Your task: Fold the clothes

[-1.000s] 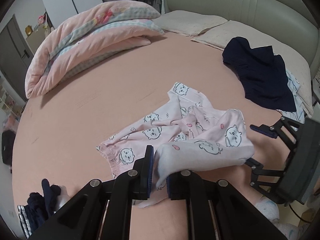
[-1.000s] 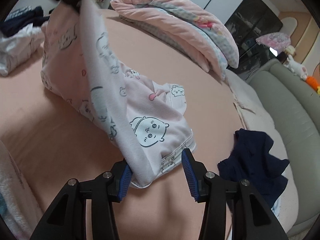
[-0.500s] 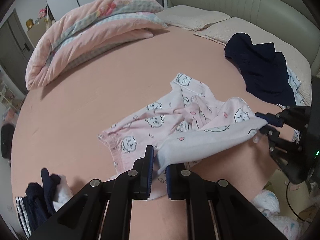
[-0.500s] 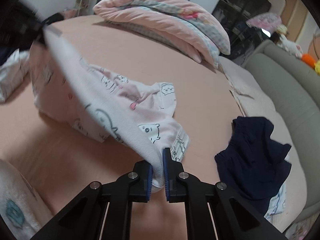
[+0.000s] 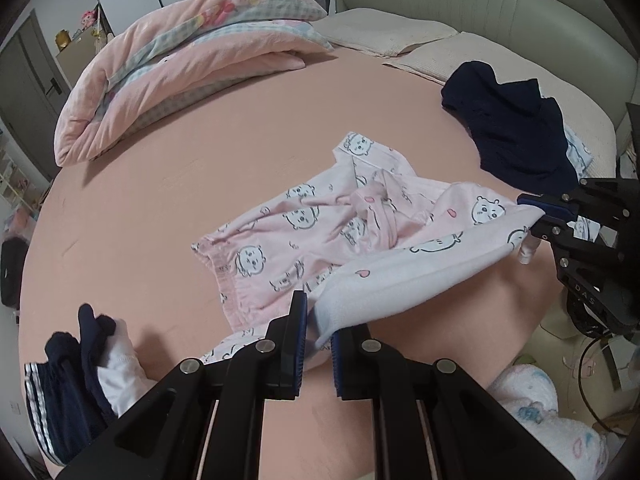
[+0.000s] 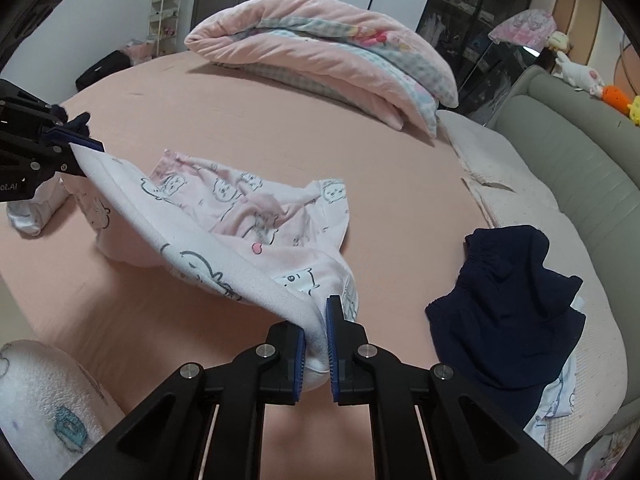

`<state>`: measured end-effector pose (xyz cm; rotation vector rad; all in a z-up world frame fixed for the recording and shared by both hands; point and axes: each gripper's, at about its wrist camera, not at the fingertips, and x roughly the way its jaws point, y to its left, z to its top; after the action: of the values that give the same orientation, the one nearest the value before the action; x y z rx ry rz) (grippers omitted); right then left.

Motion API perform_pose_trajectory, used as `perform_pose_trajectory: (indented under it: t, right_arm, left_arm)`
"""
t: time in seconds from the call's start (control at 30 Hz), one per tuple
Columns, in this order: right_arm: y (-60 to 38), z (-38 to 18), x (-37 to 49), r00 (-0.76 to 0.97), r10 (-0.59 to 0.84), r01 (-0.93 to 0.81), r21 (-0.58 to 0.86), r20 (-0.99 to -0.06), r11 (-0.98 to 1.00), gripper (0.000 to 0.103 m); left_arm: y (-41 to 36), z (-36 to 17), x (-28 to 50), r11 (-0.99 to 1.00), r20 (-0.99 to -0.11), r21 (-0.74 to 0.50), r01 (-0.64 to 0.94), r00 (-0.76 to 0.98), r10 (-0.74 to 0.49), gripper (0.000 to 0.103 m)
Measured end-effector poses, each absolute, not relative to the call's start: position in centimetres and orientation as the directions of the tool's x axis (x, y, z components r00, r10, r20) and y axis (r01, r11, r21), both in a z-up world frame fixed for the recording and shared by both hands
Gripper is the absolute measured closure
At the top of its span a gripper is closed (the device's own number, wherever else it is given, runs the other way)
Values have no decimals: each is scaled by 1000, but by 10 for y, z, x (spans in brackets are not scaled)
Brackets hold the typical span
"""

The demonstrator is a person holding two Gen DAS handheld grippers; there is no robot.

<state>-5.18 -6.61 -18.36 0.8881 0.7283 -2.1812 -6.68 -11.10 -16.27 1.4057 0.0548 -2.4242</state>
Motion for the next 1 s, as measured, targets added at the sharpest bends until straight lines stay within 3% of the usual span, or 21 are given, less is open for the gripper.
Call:
perform_pose_trajectory:
  t: [0.77, 1.0]
  right_arm:
    - [-65, -226, -20, -403, -272, 820, -213, -874, -532, 96]
    - [-62, -243, -16, -381, -210, 830, -233, -901, -507, 96]
  left_arm:
    - [-110, -241, 6, -908, -925, -26, 417, -356, -137, 94]
    - [-105, -242, 20, -897, -920, -88, 433, -382, -94, 94]
